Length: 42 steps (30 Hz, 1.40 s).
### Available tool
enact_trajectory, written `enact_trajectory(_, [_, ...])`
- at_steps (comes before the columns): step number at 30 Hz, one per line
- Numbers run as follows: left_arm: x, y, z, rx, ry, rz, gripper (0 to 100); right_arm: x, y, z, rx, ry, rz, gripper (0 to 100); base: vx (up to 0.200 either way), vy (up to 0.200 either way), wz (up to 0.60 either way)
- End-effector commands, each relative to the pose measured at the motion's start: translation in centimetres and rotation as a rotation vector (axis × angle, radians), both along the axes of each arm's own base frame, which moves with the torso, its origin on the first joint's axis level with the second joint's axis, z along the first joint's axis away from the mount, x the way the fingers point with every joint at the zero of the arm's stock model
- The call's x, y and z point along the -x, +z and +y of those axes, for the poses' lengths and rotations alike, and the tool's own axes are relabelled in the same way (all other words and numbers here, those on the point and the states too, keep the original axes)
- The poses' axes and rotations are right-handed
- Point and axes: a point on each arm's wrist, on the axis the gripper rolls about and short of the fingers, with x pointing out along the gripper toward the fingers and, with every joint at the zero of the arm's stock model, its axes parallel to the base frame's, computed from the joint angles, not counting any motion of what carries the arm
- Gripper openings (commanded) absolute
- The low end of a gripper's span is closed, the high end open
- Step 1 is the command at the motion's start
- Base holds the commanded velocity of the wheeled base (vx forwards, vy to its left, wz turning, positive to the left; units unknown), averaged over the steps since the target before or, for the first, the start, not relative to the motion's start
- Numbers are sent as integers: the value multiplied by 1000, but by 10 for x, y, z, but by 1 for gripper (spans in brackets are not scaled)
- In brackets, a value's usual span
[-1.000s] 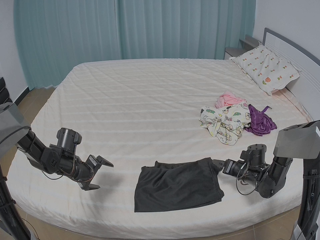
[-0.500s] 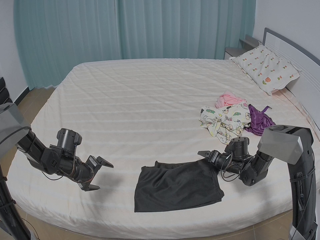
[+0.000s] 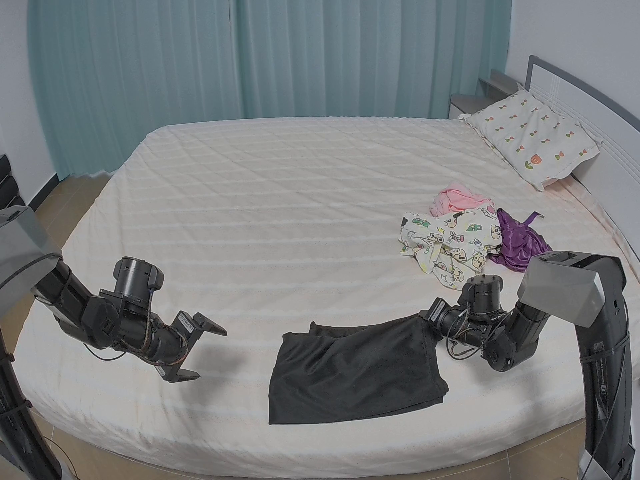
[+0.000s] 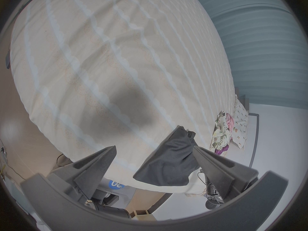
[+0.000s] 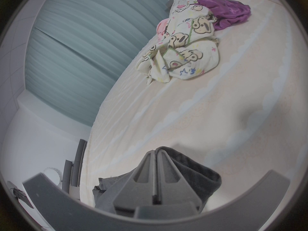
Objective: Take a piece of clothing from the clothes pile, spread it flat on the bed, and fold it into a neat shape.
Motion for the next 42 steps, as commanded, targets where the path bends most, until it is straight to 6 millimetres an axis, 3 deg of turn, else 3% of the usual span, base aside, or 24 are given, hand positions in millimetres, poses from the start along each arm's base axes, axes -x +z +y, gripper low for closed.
enact_trajectory(1, [0, 0, 0, 0, 0, 1, 100, 1, 4, -6, -3, -21, 0, 0, 0, 0, 0])
enact_trajectory(19, [0, -2, 0, -7, 5, 5, 100, 7, 5, -17, -2, -94, 22, 0, 0, 0, 0])
enact_trajectory(20, [0, -2, 0, -9, 6, 4, 100, 7, 5, -17, -2, -93, 22, 100, 0, 0, 0])
enact_trajectory(26, [-1, -4, -4, -30, 6, 7, 100, 19, 16, -19, -14, -83, 12, 100, 0, 0, 0])
enact_trajectory(36, [-3, -5, -9, -52, 17, -13, 100, 21, 16, -21, -24, -85, -17, 100, 0, 0, 0])
enact_trajectory(42, [-4, -7, -9, -52, 15, -12, 100, 21, 15, -21, -24, -84, -16, 100, 200, 0, 0])
